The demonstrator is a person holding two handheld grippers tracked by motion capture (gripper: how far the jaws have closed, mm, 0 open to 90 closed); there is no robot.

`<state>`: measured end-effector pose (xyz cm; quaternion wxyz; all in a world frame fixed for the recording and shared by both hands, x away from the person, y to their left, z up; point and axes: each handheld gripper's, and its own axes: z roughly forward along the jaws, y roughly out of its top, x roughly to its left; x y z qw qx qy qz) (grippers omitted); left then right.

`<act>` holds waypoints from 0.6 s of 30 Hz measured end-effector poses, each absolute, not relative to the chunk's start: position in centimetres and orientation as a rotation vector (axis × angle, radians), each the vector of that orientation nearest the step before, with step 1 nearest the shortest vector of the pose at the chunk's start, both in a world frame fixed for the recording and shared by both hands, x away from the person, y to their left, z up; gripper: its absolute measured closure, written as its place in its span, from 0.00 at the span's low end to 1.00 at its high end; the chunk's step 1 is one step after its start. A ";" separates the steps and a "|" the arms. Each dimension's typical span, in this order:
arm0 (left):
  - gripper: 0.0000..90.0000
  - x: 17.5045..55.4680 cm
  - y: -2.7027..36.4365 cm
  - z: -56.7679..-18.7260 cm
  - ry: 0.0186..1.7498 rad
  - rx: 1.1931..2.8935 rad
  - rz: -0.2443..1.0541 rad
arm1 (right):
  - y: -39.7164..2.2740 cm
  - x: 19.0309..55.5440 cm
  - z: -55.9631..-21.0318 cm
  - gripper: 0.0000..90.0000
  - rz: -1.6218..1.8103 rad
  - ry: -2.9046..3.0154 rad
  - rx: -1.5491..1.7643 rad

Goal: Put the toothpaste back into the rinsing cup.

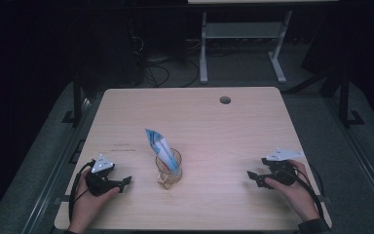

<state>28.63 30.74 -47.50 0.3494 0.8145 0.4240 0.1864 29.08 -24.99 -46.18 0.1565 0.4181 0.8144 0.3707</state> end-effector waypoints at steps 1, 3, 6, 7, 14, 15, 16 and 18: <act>0.15 28.6 30.7 -47.5 1.100 2.110 0.483 | -25.2 29.0 -46.3 0.23 1.057 2.327 1.202; 0.15 28.6 30.8 -47.5 1.096 2.113 0.485 | -25.5 28.7 -46.5 0.22 1.047 2.317 1.217; 0.15 28.6 30.8 -47.5 1.095 2.114 0.485 | -25.9 28.3 -46.9 0.22 1.017 2.315 1.224; 0.15 28.6 30.8 -47.5 1.095 2.114 0.485 | -25.9 28.2 -47.1 0.22 1.013 2.315 1.226; 0.15 28.6 30.8 -47.5 1.095 2.114 0.485 | -26.1 27.7 -47.8 0.20 0.978 2.320 1.240; 0.15 28.6 30.8 -47.5 1.095 2.114 0.485 | -26.2 27.7 -47.9 0.20 0.979 2.320 1.238; 0.15 28.6 30.8 -47.5 1.095 2.113 0.485 | -26.2 27.7 -47.9 0.19 0.979 2.319 1.238; 0.15 28.6 30.8 -47.5 1.095 2.113 0.485 | -26.3 27.6 -48.0 0.18 0.993 2.307 1.233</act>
